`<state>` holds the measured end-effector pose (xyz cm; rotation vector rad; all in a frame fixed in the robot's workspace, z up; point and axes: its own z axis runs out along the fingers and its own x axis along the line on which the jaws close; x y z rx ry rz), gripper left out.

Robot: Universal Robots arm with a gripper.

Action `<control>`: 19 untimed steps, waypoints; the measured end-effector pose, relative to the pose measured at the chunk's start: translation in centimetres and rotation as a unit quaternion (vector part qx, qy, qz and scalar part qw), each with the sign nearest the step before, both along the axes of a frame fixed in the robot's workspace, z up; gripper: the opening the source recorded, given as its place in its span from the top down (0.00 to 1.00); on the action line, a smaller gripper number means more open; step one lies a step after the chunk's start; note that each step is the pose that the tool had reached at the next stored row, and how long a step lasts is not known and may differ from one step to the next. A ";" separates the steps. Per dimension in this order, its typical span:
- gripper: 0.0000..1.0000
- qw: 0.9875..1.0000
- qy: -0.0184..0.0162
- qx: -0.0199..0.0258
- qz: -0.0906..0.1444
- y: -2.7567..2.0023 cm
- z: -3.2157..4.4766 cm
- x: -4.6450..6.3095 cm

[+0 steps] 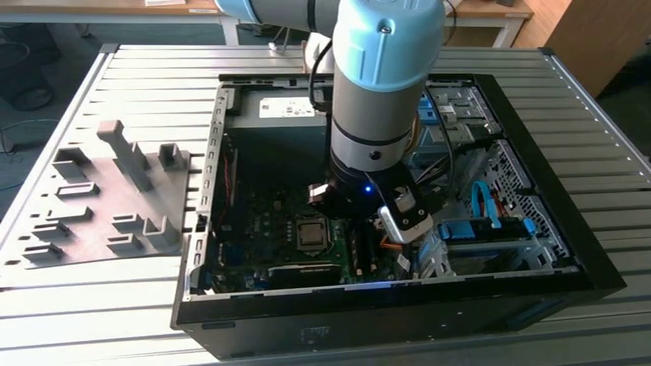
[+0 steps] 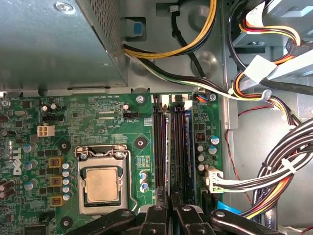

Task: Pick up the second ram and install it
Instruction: 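Insert the second ram into the second slot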

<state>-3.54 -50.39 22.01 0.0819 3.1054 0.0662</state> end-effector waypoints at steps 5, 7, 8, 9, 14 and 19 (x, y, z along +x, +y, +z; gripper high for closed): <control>0.86 1.000 0.000 0.000 0.000 0.00 0.33 0.0; 0.86 1.000 0.000 0.000 0.000 0.00 0.34 0.0; 0.86 1.000 0.000 0.000 0.000 0.00 0.33 0.0; 0.86 1.000 0.001 0.000 0.001 0.00 0.30 0.1; 0.86 1.000 0.002 0.000 0.010 0.17 0.25 0.2; 0.86 1.000 0.002 0.000 0.021 0.45 0.24 0.2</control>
